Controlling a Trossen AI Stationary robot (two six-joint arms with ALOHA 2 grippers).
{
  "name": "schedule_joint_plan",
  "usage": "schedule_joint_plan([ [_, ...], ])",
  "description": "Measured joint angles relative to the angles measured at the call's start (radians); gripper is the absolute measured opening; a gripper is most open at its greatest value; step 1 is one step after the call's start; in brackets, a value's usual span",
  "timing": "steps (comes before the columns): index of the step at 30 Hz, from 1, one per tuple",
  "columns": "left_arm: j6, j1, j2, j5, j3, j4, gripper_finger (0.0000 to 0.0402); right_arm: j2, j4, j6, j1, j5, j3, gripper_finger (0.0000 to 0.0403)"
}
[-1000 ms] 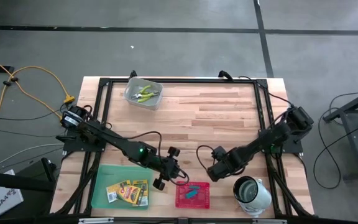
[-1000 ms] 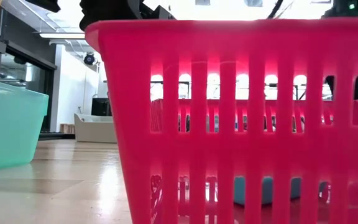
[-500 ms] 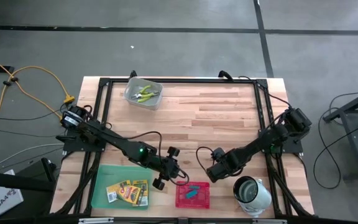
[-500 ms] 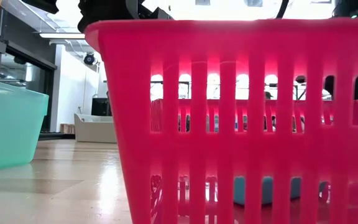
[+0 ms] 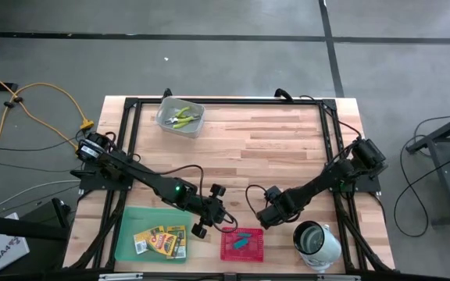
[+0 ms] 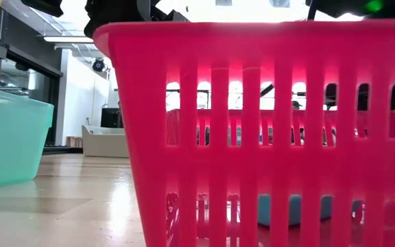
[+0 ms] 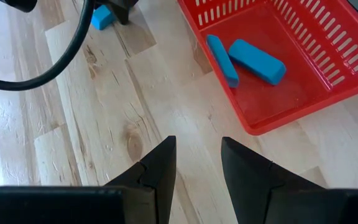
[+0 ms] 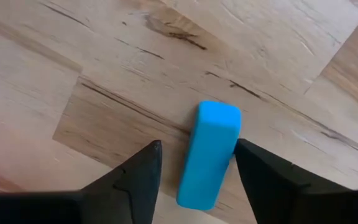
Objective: Pick & Place School Supplies
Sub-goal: Put the blue eraser into the red bin
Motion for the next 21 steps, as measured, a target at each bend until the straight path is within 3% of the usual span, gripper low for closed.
schedule_joint_plan([
  [13, 0.046, 0.000, -0.002, 0.000, 0.000, 0.000, 0.0123, -0.002, -0.002, -0.002, 0.000, -0.006, -0.002, 0.0086],
  [21, 0.062, 0.000, -0.051, -0.035, 0.002, -0.074, 0.0121, -0.008, -0.004, -0.011, 0.000, -0.006, -0.003, 0.0083],
])
